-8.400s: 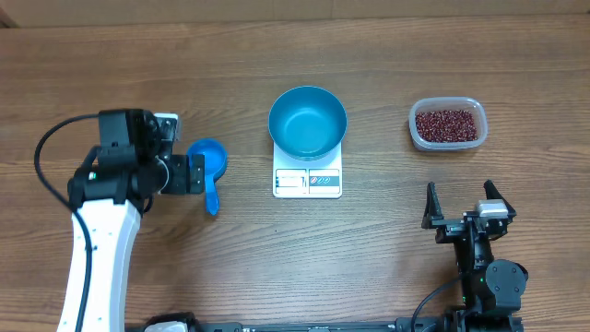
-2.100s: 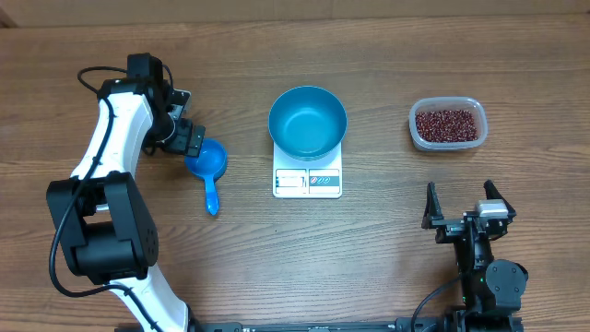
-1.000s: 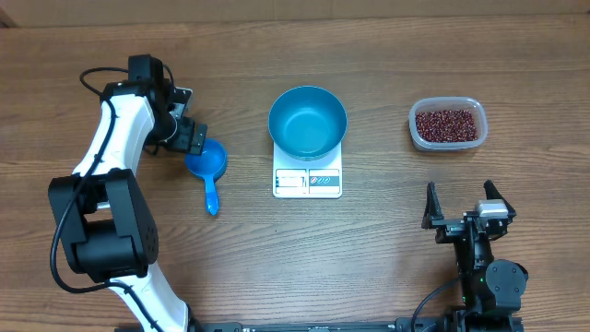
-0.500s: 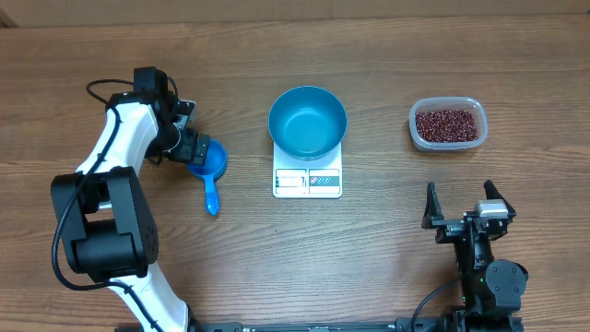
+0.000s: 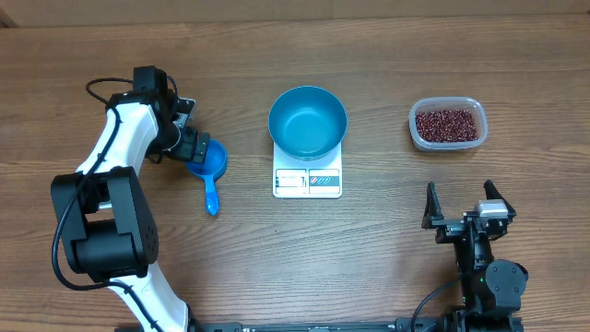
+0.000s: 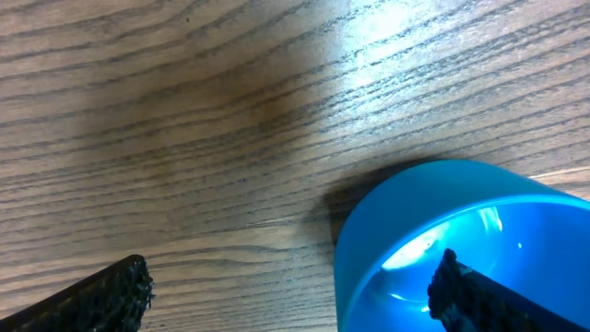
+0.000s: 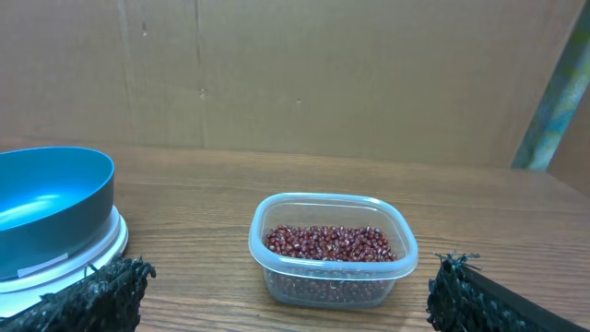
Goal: Scoop item into bowl and weigh 150g on scale
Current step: 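Lower the left gripper and close it on the scoop rim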
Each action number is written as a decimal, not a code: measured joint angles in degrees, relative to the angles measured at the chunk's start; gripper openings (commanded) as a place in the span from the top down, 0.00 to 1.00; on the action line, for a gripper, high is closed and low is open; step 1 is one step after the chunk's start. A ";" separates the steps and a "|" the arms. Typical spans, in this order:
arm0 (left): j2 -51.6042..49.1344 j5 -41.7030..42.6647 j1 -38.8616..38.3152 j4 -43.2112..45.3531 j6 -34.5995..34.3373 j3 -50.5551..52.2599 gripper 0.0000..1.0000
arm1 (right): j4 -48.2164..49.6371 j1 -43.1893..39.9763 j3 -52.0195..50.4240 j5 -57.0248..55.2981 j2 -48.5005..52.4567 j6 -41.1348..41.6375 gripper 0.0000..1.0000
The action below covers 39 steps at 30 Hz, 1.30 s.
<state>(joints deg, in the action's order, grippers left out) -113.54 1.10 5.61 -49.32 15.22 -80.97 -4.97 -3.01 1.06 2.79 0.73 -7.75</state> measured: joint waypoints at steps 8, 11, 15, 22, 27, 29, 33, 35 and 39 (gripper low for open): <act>0.00 -0.07 0.00 0.50 0.00 0.00 0.00 | 0.02 0.00 0.00 0.00 0.00 0.00 0.00; 0.00 -0.04 0.00 1.03 0.00 0.00 0.00 | 0.00 0.00 0.00 -0.02 0.00 0.00 0.00; 0.00 -0.07 0.00 1.11 0.00 0.00 0.01 | 0.00 0.00 0.00 0.02 0.00 0.02 0.00; 0.00 -0.04 0.00 2.27 0.00 1.51 0.01 | 0.00 0.00 0.00 0.00 0.00 0.00 0.00; -0.02 -0.04 0.00 2.73 0.00 3.28 0.01 | 0.00 0.00 0.00 0.00 0.00 0.00 0.00; -0.02 -0.04 0.00 2.86 0.00 3.37 0.00 | 0.00 0.00 0.00 -0.02 0.00 0.00 0.00; -0.02 -0.04 0.00 3.15 0.00 3.39 0.01 | 0.00 0.00 0.00 0.00 0.00 0.00 0.00; -0.02 -0.04 0.00 3.50 0.00 3.39 0.00 | 0.02 0.00 0.00 -0.02 0.00 0.02 0.00; -0.02 -0.04 0.00 4.07 -0.02 3.39 0.05 | 0.00 -0.02 0.00 0.00 0.00 0.00 0.00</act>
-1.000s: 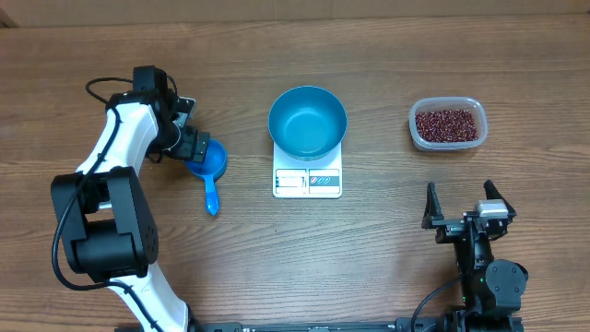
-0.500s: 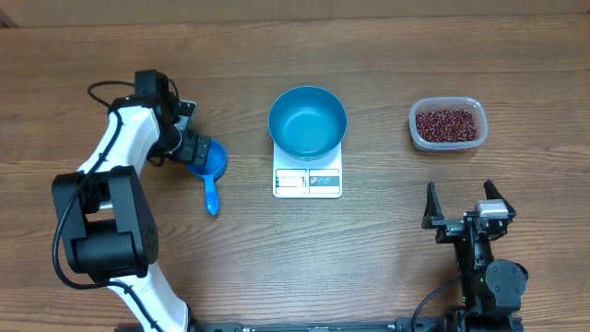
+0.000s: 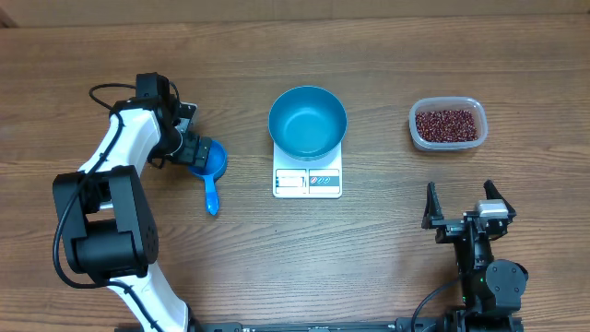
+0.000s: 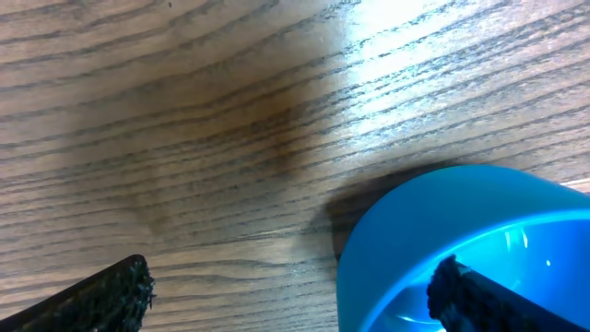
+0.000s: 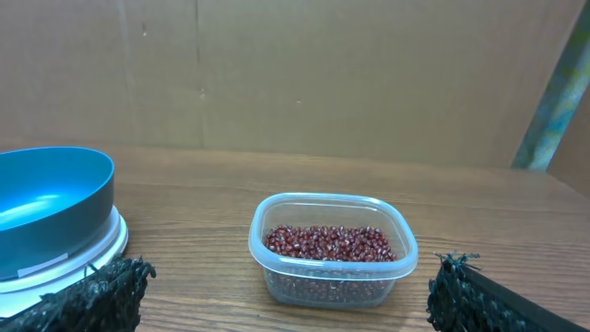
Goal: Scoop item into bowl and weigh 150g on scale
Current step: 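Lower the left gripper and close it on the scoop rim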
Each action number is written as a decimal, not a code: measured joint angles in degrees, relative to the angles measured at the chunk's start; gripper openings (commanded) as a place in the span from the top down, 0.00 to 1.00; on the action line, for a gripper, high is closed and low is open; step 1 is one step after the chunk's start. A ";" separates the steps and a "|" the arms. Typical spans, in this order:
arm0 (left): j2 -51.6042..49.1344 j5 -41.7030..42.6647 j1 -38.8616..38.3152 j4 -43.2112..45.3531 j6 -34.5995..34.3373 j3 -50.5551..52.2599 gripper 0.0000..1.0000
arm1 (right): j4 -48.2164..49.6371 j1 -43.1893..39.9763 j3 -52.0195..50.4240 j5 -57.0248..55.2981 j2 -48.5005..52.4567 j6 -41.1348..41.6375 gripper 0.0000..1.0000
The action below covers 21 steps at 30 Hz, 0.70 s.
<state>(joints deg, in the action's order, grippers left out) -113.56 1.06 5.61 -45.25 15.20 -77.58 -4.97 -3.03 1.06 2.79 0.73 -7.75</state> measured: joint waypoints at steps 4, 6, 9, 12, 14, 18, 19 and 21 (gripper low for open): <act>0.00 0.00 0.00 0.28 0.02 0.00 0.15 | 0.02 0.02 0.00 0.00 0.00 0.02 0.00; 0.00 0.00 0.00 0.28 0.02 0.00 0.21 | 0.00 0.00 0.00 -0.02 0.00 0.00 0.00; 0.00 0.02 0.00 0.28 0.13 0.00 0.32 | 0.00 0.02 0.00 0.02 0.00 0.04 0.00; 0.00 0.02 0.00 0.28 0.20 0.00 0.42 | -0.02 0.02 0.00 -0.02 0.00 0.00 0.00; 0.00 0.02 0.00 0.28 0.22 0.00 0.43 | 0.00 0.02 0.00 0.00 0.00 0.02 0.00; 0.00 0.02 0.00 0.28 0.24 0.00 0.44 | 0.00 0.02 0.00 0.00 0.00 0.02 0.00; 0.00 0.04 0.00 0.28 0.24 0.00 0.45 | 0.00 0.02 0.00 0.00 0.00 -0.02 0.00; 0.00 0.28 0.00 0.28 0.24 0.00 0.48 | 0.00 0.02 0.00 0.02 0.00 0.00 0.00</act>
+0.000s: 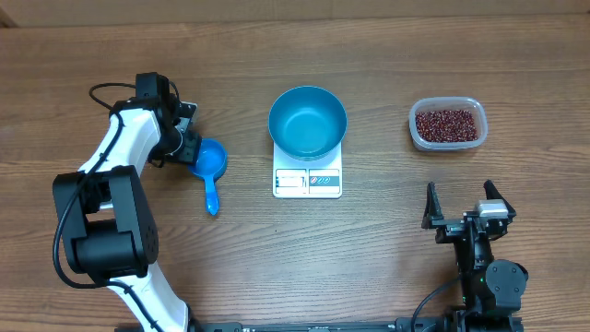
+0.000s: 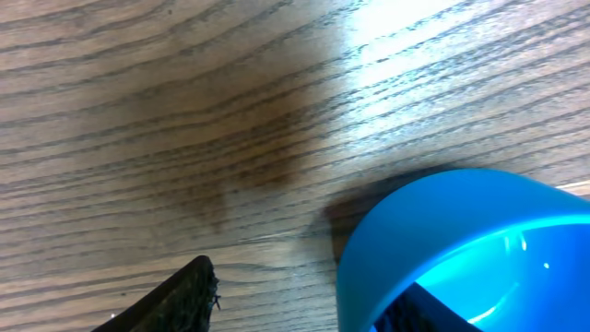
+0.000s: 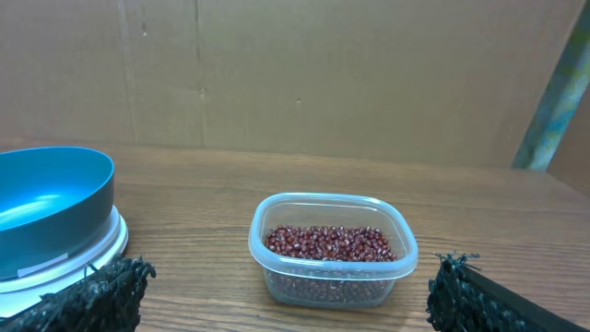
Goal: Scoop item into bowl and weigh 150g on scale
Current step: 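Lower the left gripper and close it on the scoop rim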
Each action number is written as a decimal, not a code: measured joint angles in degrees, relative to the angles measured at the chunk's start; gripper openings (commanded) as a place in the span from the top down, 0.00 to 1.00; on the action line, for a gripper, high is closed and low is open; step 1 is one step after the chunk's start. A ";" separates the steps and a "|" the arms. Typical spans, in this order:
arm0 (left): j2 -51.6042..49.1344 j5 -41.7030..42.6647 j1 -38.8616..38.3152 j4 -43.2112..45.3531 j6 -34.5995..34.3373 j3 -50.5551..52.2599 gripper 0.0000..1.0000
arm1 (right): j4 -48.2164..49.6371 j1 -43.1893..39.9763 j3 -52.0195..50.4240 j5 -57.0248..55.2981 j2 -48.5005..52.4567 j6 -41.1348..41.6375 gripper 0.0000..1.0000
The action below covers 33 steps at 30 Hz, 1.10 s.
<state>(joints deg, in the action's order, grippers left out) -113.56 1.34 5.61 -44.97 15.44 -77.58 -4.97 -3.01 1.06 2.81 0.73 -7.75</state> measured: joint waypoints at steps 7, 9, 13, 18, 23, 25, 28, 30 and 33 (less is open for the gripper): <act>0.00 1.46 0.00 0.00 -0.02 0.00 0.68 | 0.00 0.00 0.00 0.00 0.00 0.02 0.00; 0.00 1.68 0.00 0.00 0.00 0.00 0.70 | -0.02 0.00 0.00 -0.02 0.00 -0.04 0.00; 0.00 1.92 0.00 0.00 0.00 0.00 0.78 | 0.02 0.00 0.00 -0.02 0.00 -0.02 0.00; 0.00 2.14 0.00 0.00 0.04 0.00 0.92 | 0.00 -0.02 0.00 -0.04 0.00 0.00 0.00; 0.00 2.12 0.00 -0.11 0.02 0.00 0.96 | 0.00 0.00 0.00 0.00 0.00 0.02 0.00; 0.00 2.12 0.00 -0.11 0.02 0.00 0.96 | -0.02 0.00 0.00 0.00 0.00 0.00 0.00; 0.00 2.12 0.00 -0.22 0.02 0.00 0.96 | 0.00 0.00 0.00 -0.02 0.00 0.04 0.00; 0.00 2.14 0.00 -0.37 0.02 0.00 0.96 | 0.02 0.00 0.00 -0.02 0.00 0.02 0.00; 0.00 2.14 0.00 -0.72 0.02 0.00 0.96 | 0.00 0.00 0.00 -0.02 0.00 0.00 0.00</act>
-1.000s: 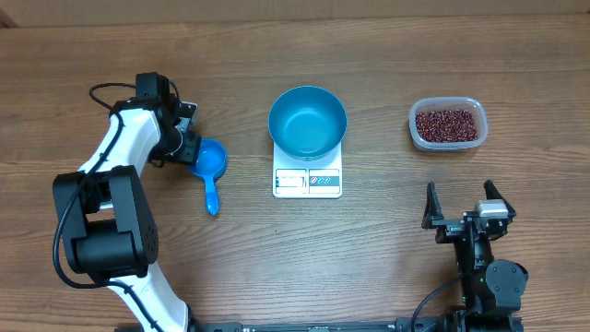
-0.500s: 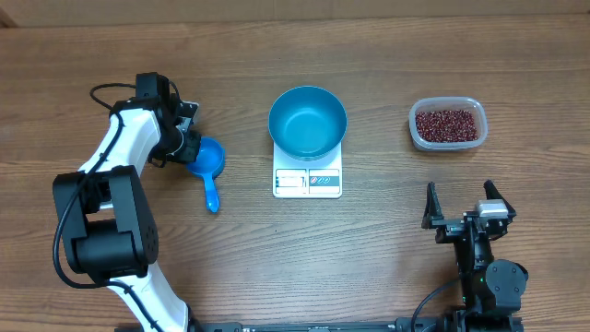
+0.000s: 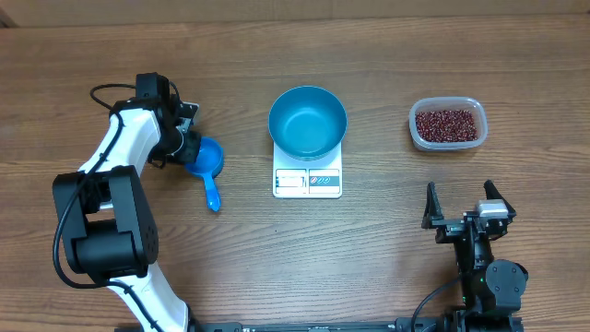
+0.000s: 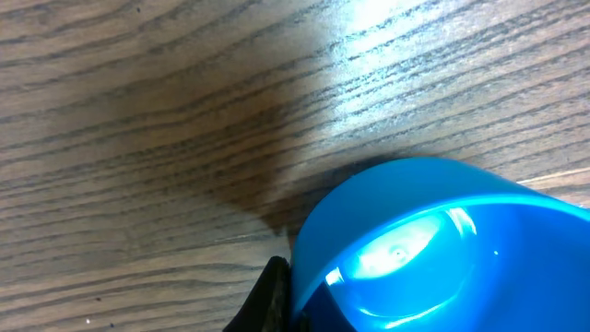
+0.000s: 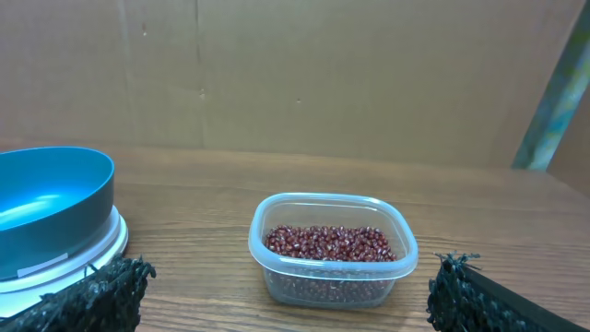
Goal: Scoop item into bowl and weigh 150g on scale
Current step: 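Lower the left gripper and close it on the scoop rim, then lift the blue scoop with the left gripper over the teal bowl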
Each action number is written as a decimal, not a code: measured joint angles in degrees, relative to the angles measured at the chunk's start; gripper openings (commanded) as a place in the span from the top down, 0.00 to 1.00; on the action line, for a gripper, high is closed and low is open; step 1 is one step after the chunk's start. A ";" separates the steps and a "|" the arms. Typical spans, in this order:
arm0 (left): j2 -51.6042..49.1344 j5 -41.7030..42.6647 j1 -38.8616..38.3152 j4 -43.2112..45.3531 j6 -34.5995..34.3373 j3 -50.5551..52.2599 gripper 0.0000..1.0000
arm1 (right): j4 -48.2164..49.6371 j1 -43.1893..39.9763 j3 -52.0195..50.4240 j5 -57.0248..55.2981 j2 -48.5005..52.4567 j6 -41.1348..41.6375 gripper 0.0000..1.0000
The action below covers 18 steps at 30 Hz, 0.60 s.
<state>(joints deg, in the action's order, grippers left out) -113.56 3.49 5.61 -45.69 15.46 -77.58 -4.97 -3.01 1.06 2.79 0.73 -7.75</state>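
A blue scoop (image 3: 206,162) lies on the table left of the scale, its handle pointing toward the front edge. My left gripper (image 3: 189,148) is shut on the wall of the scoop's cup (image 4: 433,249); one dark finger (image 4: 273,297) presses the outside, and the other is hidden inside. A blue bowl (image 3: 308,121) stands empty on the white scale (image 3: 307,181). Red beans fill a clear container (image 3: 447,124) at the far right, also in the right wrist view (image 5: 332,247). My right gripper (image 3: 461,201) rests open near the front edge, well short of the container.
The bowl (image 5: 46,207) on its scale (image 5: 88,254) shows at the left of the right wrist view. A cardboard wall (image 5: 295,74) stands behind the table. The wooden tabletop (image 3: 369,267) lies bare between scale and front edge.
My left gripper's fingers have come together on the scoop cup's wall, where they stood apart before. The cup has shifted slightly to the left. The right arm is unchanged.
At first my left gripper stood wide open astride the scoop cup's rim, one finger inside and one outside. It stayed so at the following moment, then the gap was narrower. Now it is shut on the cup wall. Bowl, scale, beans and right arm stayed put.
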 measured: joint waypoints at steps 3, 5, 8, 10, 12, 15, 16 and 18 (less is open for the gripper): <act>0.00 0.04 0.00 -0.39 0.00 0.00 0.96 | 0.00 0.00 0.00 0.02 0.00 0.00 0.00; 0.00 0.20 0.00 -1.05 -0.02 -0.04 0.96 | 0.00 0.00 0.00 0.00 0.00 -0.02 0.00; 0.00 0.20 0.00 -3.61 -0.04 -0.90 0.96 | -0.02 0.00 0.00 -0.02 0.00 0.02 0.00; 0.00 0.20 0.00 -6.12 -0.04 -2.86 0.96 | 0.02 0.00 0.00 -0.02 0.00 0.02 0.00; 0.00 0.22 0.00 -8.24 -0.07 -5.95 0.96 | 0.02 0.00 0.00 -0.02 0.00 0.00 0.00; 0.00 0.22 0.00 -11.26 -0.42 -11.52 0.96 | 0.04 0.00 0.00 0.00 0.00 0.00 0.00; 0.00 0.22 0.00 -12.31 -0.50 -13.25 0.96 | -0.02 0.00 0.00 0.00 0.00 -0.02 0.00; 0.00 0.24 -0.02 -14.27 -0.85 -16.35 0.96 | 0.04 0.00 0.00 -0.02 0.00 0.00 0.00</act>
<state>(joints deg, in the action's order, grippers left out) -113.56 3.73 5.58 -59.96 14.61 -93.93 -4.93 -3.01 1.06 2.76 0.73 -7.75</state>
